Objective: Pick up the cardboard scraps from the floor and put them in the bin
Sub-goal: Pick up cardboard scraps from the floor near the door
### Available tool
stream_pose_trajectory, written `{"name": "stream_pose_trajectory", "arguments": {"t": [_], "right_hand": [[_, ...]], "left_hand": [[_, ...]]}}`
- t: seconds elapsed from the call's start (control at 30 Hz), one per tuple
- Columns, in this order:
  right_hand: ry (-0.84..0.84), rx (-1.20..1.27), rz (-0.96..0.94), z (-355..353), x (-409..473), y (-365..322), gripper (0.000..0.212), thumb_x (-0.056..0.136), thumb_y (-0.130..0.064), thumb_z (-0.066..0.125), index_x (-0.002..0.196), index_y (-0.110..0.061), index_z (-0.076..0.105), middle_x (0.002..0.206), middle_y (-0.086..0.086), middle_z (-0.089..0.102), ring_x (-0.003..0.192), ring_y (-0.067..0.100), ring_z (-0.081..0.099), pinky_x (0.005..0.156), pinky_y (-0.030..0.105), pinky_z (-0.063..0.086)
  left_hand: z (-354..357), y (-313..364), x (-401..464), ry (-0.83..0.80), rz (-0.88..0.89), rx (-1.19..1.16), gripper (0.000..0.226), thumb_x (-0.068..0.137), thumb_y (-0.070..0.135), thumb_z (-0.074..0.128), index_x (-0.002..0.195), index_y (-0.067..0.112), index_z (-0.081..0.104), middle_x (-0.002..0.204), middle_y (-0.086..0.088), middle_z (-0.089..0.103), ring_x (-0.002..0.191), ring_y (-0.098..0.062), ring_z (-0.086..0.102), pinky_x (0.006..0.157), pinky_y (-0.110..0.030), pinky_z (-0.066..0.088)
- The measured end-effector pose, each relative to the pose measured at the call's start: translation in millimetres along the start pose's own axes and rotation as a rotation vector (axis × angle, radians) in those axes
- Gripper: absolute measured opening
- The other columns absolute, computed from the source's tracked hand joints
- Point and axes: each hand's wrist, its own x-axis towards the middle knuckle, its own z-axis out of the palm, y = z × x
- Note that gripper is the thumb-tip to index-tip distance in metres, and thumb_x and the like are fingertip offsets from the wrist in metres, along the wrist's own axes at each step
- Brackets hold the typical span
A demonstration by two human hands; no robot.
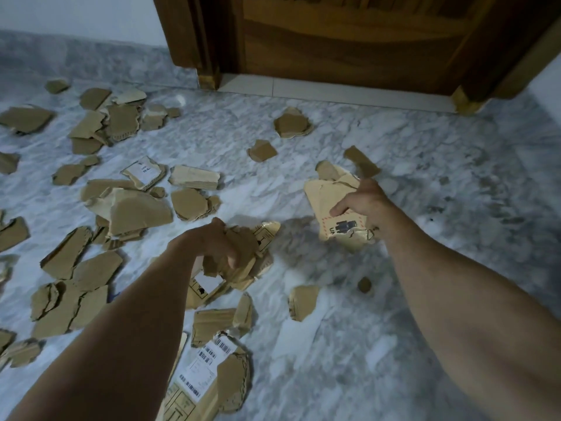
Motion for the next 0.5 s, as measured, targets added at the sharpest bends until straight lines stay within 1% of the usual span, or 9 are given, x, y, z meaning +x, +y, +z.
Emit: {"name": "stream_pose_trajectory", "arguments": {"t": [0.03, 0.07, 0.1, 0.2, 0.27, 0.3, 0.33, 0.4, 0.5], "right_hand": [[0.005, 0.038, 0.022, -5, -3, 2, 0.077, 0.038, -0.006, 0.095, 0.107, -0.01, 0.062, 0.104, 0.006, 0.071, 0.097, 0.026, 0.068, 0.081, 0.037, 0.059], [0.009, 0.081, 0.046, -9, -3, 5, 0.072, 0.044, -0.001, 0.094, 0.109, -0.01, 0.062, 0.103, 0.006, 0.071, 0.096, 0.026, 0.068, 0.079, 0.035, 0.058], [0.007, 0.124, 0.068, -11, -2, 8, 0.072, 0.047, 0.001, 0.093, 0.111, -0.009, 0.062, 0.104, 0.007, 0.071, 0.095, 0.026, 0.067, 0.079, 0.036, 0.058], [-0.004, 0.191, 0.13, -12, 8, 22, 0.093, 0.042, -0.008, 0.096, 0.125, -0.011, 0.057, 0.117, 0.006, 0.066, 0.108, 0.027, 0.063, 0.089, 0.039, 0.056], [-0.016, 0.22, 0.155, -16, 17, 29, 0.102, 0.036, -0.016, 0.098, 0.128, -0.012, 0.053, 0.118, 0.004, 0.065, 0.111, 0.027, 0.062, 0.091, 0.038, 0.055], [-0.015, 0.231, 0.161, -21, 21, 31, 0.099, 0.038, -0.017, 0.098, 0.126, -0.012, 0.052, 0.115, 0.004, 0.064, 0.108, 0.026, 0.062, 0.089, 0.037, 0.056], [-0.009, 0.229, 0.155, -28, 27, 33, 0.091, 0.045, -0.015, 0.097, 0.124, -0.012, 0.051, 0.112, 0.003, 0.063, 0.105, 0.025, 0.062, 0.086, 0.035, 0.055], [0.011, 0.212, 0.14, -44, 47, 37, 0.081, 0.056, -0.013, 0.095, 0.124, -0.013, 0.05, 0.112, 0.003, 0.061, 0.103, 0.025, 0.059, 0.081, 0.032, 0.051], [0.039, 0.226, 0.11, -64, 84, 34, 0.084, 0.053, -0.015, 0.095, 0.126, -0.012, 0.053, 0.115, 0.004, 0.064, 0.106, 0.026, 0.061, 0.079, 0.031, 0.052]], "left_hand": [[-1, 0, 16, -0.028, 0.016, 0.026, 0.078, 0.024, 0.039, 0.092, 0.096, 0.025, 0.065, 0.093, -0.004, 0.072, 0.09, -0.02, 0.067, 0.099, -0.051, 0.054], [-3, 5, 22, -0.04, 0.013, 0.048, 0.073, 0.018, 0.044, 0.092, 0.085, 0.024, 0.071, 0.091, -0.003, 0.073, 0.088, -0.019, 0.067, 0.099, -0.05, 0.055], [-4, 18, 15, -0.024, 0.008, 0.063, 0.072, 0.016, 0.046, 0.093, 0.081, 0.024, 0.074, 0.09, 0.0, 0.074, 0.088, -0.018, 0.068, 0.096, -0.049, 0.057], [-3, 71, -31, -0.02, 0.035, 0.026, 0.066, 0.03, 0.036, 0.091, 0.093, 0.021, 0.075, 0.098, -0.001, 0.075, 0.091, -0.024, 0.072, 0.09, -0.045, 0.06], [-3, 101, -29, -0.021, 0.083, -0.073, 0.077, 0.024, 0.038, 0.09, 0.097, 0.016, 0.076, 0.105, -0.005, 0.075, 0.096, -0.027, 0.071, 0.092, -0.048, 0.059], [-6, 114, -19, 0.002, 0.111, -0.119, 0.083, 0.02, 0.04, 0.089, 0.098, 0.014, 0.076, 0.108, -0.007, 0.074, 0.099, -0.029, 0.07, 0.094, -0.05, 0.058], [-8, 128, -7, 0.02, 0.142, -0.163, 0.086, 0.017, 0.041, 0.088, 0.097, 0.011, 0.076, 0.11, -0.009, 0.073, 0.101, -0.031, 0.069, 0.095, -0.051, 0.057], [-10, 157, 13, 0.068, 0.176, -0.237, 0.085, 0.012, 0.04, 0.084, 0.09, 0.009, 0.075, 0.11, -0.014, 0.073, 0.102, -0.033, 0.068, 0.095, -0.052, 0.056], [-13, 185, 26, 0.177, 0.156, -0.308, 0.072, 0.017, 0.035, 0.086, 0.084, 0.011, 0.074, 0.098, -0.012, 0.074, 0.09, -0.03, 0.07, 0.088, -0.046, 0.06]]}}
